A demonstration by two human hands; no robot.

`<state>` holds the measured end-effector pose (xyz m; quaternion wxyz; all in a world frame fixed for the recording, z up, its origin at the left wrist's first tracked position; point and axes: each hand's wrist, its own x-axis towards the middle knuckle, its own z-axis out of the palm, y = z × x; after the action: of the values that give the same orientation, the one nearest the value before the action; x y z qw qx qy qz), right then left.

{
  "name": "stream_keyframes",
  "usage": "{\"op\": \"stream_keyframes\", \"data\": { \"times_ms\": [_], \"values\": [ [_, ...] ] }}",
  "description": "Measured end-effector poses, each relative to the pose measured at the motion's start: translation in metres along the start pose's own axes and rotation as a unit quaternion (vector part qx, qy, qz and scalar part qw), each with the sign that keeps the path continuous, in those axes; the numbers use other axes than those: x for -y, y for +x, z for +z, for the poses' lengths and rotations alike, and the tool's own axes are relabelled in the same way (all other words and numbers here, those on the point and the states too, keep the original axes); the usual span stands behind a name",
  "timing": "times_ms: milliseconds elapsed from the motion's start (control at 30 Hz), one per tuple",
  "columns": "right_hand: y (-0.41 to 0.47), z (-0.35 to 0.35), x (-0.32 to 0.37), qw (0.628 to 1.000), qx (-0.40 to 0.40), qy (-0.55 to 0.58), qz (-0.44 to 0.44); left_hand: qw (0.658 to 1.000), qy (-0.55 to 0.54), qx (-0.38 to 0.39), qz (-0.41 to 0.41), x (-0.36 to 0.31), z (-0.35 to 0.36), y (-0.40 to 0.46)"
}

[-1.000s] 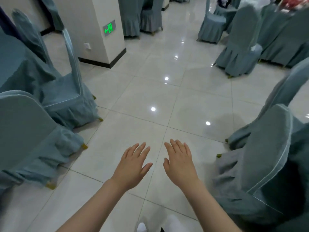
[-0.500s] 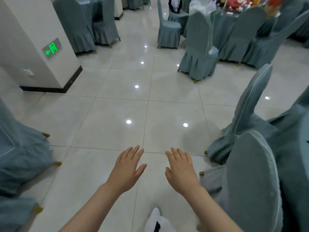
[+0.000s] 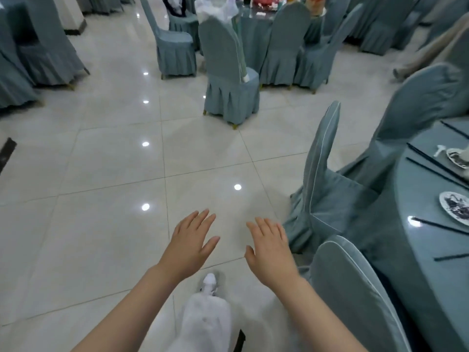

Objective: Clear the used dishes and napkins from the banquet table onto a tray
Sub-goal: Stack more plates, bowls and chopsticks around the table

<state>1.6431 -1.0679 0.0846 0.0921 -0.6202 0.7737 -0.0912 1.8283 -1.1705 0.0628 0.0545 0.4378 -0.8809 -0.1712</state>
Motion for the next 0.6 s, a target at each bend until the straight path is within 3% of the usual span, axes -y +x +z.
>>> {"op": "stream_keyframes", "data": {
  "times_ms": [367, 600],
  "values": [
    [0.151, -0.044, -0.087, 0.980, -0.072, 0.008, 0.184, 0.980, 0.011, 0.057, 0.191, -0.030, -0.027, 0.250],
    [0.189, -0.054, -0.142, 0.950, -0.094, 0.027, 0.298, 0.954, 0.001, 0.098, 0.282, -0.077, -0.013, 0.352]
  ]
}}
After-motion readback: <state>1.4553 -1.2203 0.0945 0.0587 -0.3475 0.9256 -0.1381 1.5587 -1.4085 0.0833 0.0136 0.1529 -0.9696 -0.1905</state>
